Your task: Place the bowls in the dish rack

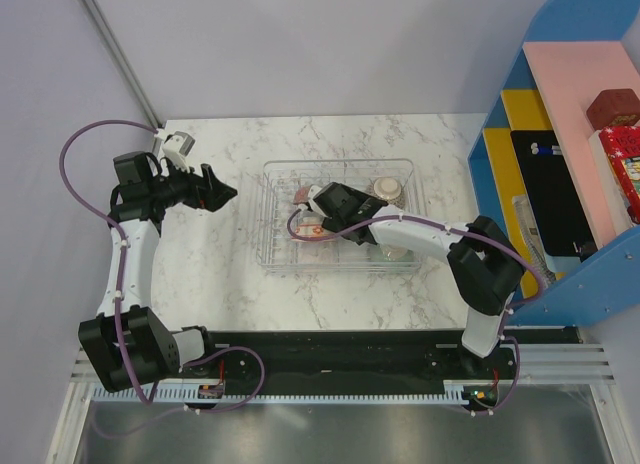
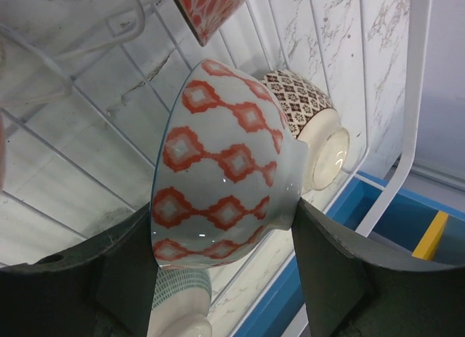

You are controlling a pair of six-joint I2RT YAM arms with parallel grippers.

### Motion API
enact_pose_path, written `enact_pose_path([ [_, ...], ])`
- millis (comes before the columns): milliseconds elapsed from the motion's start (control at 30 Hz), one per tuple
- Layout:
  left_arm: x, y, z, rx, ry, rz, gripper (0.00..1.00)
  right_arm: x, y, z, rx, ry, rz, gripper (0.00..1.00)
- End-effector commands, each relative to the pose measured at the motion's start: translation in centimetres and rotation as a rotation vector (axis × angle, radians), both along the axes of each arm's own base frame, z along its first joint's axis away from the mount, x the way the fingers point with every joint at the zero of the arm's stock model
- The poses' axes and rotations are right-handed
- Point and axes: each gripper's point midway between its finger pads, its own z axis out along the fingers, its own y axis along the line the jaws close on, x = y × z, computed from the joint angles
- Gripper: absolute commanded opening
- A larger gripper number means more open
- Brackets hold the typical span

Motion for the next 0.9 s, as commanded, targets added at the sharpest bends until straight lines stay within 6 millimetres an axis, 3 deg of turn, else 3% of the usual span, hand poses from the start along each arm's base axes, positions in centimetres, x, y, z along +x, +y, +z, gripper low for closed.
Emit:
enact_pose_path([
  [0, -0.1, 0.0, 1.0, 0.012, -0.065, -0.022, 1.00, 0.1, 0.0, 0.0, -0.053, -0.044, 0.003, 0.00],
  [167, -0.2, -0.1, 1.1, 0.008, -0.066, -0.023, 1.00, -1.0, 0.2, -1.2, -0.082, -0.018, 0.037, 0.03],
  [267, -0.2, -0.1, 1.0, 0.008, -0.064, -0.021, 1.00, -1.3, 0.3, -1.3, -0.085, -0.009, 0.049, 0.23],
  [300, -0.2, -0.1, 1.1, 0.009, -0.067, -0.021, 1.00, -1.5, 0.4, -1.3, -0.085, -0.003, 0.056, 0.47],
  [467, -0.2, 0.0, 1.1, 0.010, -0.068, -0.017, 1.00, -2.1, 0.4, -1.3, -0.076, 0.025, 0.075, 0.75],
  [567, -0.2, 0.1, 1.3, 0.012, -0.076, -0.015, 1.00, -2.3, 0.7, -1.1, -0.052, 0.034, 0.081, 0.80],
  [667, -0.3, 0.1, 1.3, 0.010, -0.075, -0.016, 1.00, -2.5, 0.8, -0.8, -0.033, 0.039, 0.085, 0.91],
  [867, -0.3, 0.1, 1.4, 0.009, -0.076, -0.015, 1.00, -2.8, 0.7, -0.3, -0.012, 0.045, 0.093, 0.95],
])
